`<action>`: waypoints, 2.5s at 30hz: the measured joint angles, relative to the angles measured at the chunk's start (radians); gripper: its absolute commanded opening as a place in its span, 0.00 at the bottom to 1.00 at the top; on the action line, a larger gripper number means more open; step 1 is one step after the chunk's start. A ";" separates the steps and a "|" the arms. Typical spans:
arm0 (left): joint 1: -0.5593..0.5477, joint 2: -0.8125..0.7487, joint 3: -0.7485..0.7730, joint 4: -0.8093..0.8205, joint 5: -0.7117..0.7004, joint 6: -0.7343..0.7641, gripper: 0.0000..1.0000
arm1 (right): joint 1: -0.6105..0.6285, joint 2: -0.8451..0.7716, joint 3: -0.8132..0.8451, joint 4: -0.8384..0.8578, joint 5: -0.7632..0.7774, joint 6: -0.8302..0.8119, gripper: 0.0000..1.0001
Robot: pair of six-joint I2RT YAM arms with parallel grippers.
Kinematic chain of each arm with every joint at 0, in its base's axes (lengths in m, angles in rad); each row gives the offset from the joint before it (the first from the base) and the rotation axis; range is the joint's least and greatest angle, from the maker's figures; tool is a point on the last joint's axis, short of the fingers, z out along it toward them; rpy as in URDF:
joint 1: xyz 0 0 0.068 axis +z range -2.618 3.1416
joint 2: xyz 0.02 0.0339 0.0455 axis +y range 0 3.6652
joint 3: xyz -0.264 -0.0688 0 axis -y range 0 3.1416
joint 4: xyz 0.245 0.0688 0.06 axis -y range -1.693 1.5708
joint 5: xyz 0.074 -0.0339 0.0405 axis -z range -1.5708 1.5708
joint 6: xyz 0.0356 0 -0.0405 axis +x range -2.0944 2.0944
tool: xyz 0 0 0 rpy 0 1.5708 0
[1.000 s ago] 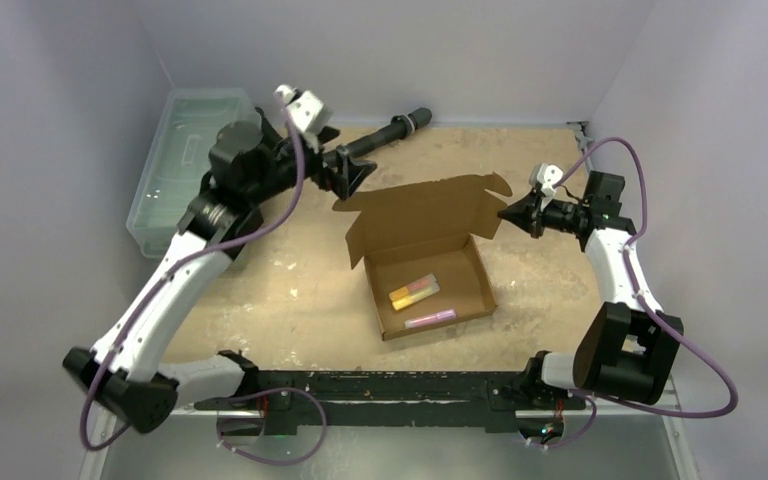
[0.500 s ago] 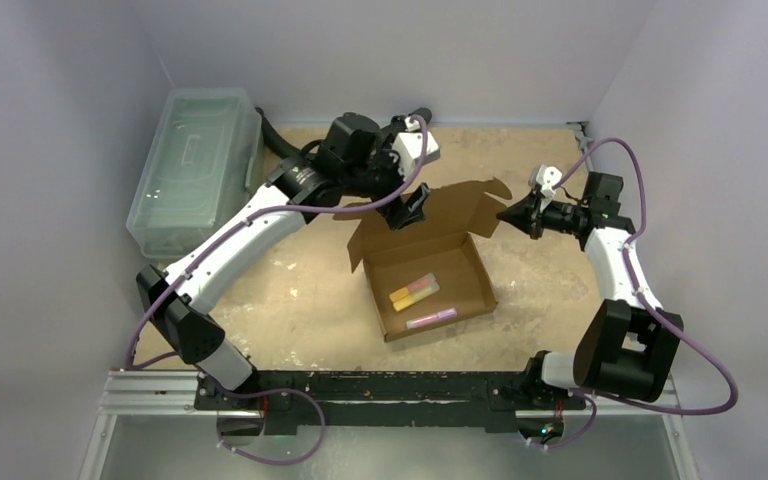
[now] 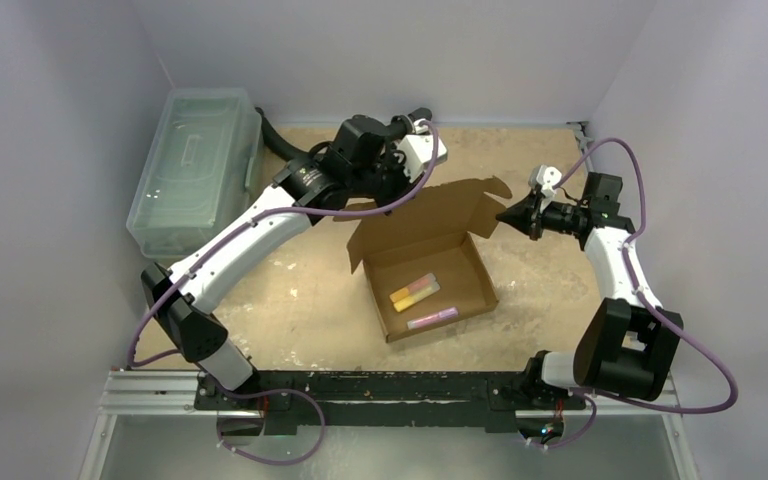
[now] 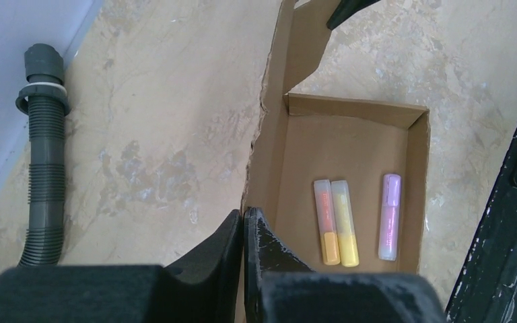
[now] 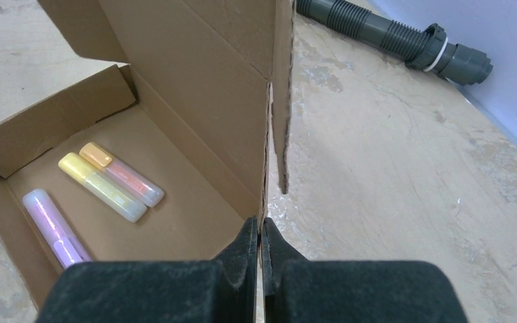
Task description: Fold the paper box
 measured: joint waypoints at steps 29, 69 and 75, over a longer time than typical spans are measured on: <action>-0.006 -0.074 -0.156 0.186 0.019 -0.008 0.00 | 0.082 -0.014 -0.109 0.219 0.035 0.199 0.23; 0.060 -0.943 -1.081 0.523 -0.658 -0.685 0.14 | 0.088 -0.149 -0.296 0.734 0.324 0.619 0.00; 0.060 -0.672 -1.246 0.770 -0.424 -0.747 0.15 | 0.088 -0.146 -0.298 0.736 0.322 0.621 0.00</action>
